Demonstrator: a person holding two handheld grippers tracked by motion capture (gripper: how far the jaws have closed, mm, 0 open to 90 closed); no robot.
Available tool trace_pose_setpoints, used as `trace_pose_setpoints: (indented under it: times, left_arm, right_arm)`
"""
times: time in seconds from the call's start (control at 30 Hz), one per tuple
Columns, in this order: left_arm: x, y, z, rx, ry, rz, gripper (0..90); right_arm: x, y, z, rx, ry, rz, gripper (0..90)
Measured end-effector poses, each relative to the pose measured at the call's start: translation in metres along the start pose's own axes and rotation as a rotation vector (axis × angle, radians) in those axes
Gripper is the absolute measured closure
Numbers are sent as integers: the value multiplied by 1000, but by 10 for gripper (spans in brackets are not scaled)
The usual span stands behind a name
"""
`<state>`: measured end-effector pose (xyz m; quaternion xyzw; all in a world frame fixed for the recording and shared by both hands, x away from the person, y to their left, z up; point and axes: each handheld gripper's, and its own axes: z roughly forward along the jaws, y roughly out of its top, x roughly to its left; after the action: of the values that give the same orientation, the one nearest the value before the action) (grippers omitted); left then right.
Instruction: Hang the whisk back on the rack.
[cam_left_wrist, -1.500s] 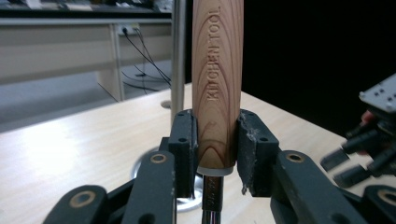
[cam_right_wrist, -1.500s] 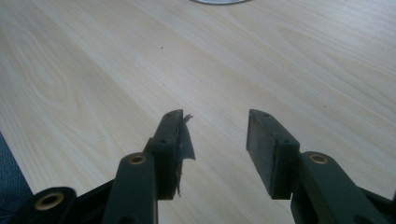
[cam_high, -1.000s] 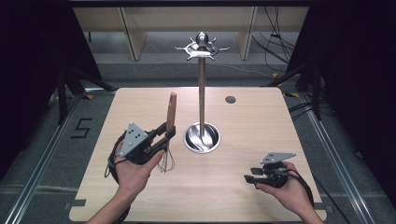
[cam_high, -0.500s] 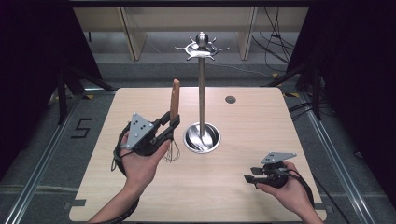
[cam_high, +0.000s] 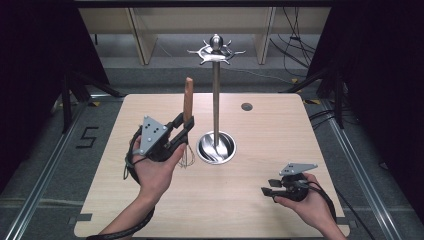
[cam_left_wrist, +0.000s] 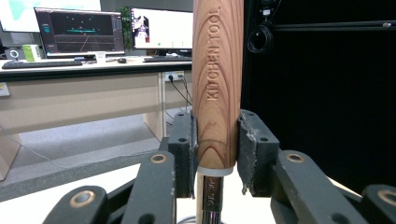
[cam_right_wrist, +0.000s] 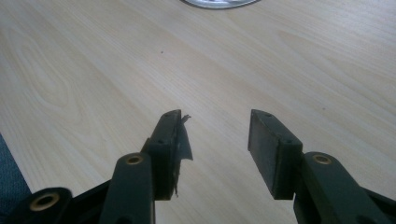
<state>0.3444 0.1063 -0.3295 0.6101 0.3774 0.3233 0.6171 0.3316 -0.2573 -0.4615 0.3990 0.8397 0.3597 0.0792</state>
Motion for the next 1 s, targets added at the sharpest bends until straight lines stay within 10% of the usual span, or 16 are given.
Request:
trace_pose_setpoints:
  times: [1.0]
  left_arm:
    - [-3,17,17,-4,20,24,686]
  right_arm:
    - [1,-1,2,-14,8,16,552]
